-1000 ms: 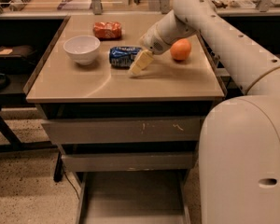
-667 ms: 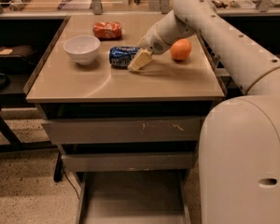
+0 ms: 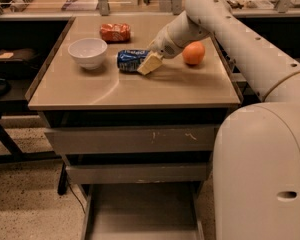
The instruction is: Place pepsi can into bottom drawer
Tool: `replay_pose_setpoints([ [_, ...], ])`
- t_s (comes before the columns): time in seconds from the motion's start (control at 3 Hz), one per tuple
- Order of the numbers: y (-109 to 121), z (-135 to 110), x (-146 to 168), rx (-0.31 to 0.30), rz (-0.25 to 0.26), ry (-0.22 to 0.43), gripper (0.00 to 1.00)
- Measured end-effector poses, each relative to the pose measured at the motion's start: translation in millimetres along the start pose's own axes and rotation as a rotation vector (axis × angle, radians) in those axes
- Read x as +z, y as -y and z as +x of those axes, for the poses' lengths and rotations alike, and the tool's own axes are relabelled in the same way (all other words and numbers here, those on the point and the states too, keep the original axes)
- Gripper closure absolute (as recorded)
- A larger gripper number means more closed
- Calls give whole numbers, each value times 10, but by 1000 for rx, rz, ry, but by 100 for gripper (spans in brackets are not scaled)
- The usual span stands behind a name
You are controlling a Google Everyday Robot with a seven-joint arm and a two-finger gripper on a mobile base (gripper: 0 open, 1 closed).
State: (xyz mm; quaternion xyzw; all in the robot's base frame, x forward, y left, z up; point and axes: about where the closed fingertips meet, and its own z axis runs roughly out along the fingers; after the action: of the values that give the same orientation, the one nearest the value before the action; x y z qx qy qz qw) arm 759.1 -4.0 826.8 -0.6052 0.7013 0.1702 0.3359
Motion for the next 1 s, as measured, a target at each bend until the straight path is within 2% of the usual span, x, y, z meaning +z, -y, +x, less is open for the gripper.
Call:
replay_pose_setpoints([
  [0.33,-21,-6,11,-4,-3,-6,100],
  [1.0,-204,-11,-254,8,4,26,100],
])
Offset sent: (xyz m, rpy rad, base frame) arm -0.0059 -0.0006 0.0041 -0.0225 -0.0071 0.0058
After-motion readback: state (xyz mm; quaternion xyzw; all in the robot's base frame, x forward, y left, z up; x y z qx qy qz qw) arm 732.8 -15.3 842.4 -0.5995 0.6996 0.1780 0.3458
